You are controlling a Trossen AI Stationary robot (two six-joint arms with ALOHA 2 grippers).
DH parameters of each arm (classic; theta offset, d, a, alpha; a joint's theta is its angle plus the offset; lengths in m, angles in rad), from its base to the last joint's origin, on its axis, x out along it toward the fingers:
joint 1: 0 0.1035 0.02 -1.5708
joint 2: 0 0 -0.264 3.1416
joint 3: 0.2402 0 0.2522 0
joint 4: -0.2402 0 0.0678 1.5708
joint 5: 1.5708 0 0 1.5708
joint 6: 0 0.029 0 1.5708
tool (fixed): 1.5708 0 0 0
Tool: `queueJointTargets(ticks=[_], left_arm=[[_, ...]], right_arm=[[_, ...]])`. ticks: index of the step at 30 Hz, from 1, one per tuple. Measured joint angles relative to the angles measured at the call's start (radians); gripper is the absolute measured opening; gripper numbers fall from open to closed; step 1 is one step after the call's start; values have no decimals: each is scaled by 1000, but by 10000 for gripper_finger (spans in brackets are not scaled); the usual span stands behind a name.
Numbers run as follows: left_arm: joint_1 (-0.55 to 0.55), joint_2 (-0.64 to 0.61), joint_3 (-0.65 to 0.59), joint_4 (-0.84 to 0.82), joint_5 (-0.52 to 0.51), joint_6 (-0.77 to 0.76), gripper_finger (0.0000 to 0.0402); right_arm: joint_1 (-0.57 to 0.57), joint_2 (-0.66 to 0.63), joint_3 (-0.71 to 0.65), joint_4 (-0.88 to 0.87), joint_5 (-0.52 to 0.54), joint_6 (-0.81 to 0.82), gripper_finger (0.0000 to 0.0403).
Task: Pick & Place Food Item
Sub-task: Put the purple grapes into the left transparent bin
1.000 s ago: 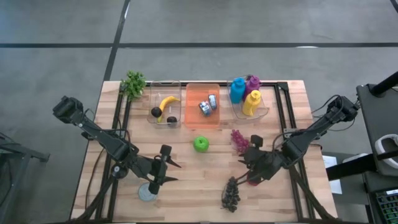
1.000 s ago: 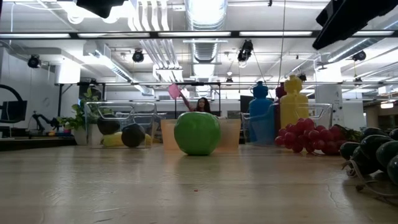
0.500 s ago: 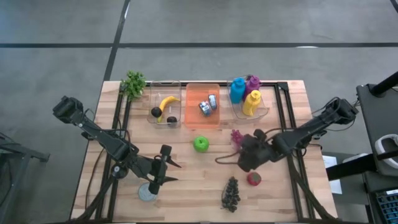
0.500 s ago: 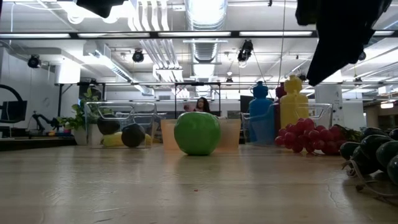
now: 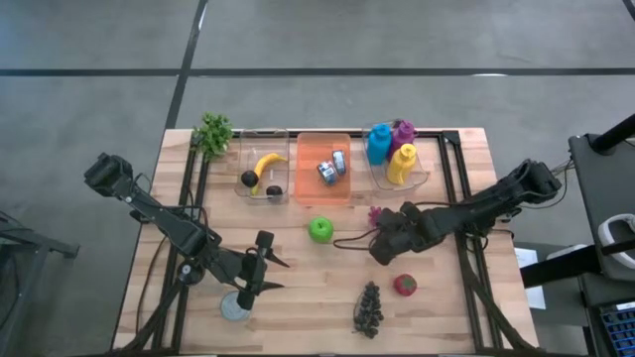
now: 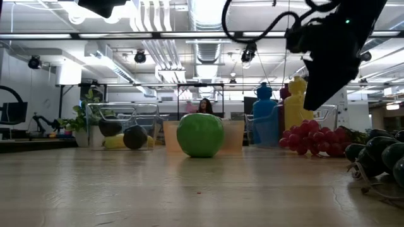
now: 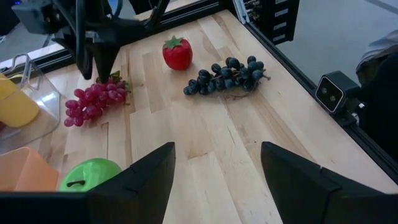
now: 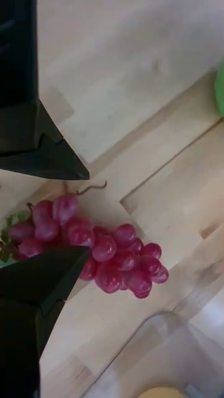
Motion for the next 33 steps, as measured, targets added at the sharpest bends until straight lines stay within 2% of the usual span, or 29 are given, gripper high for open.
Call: queueJointTargets(ticks=[17,23,30,33], left_arm=[[0,0,0,0,0,-3,241],[0,0,0,0,0,-3,237],[0,0,0,0,0,-3,235],[0,0,0,0,0,-3,239]], right_arm=[[-32,129,0,-4,9,-4,138],[-33,138,0,-4,12,2,95],[-33,131,0,-4,12,4,20],[-33,131,0,-4,12,-1,17]])
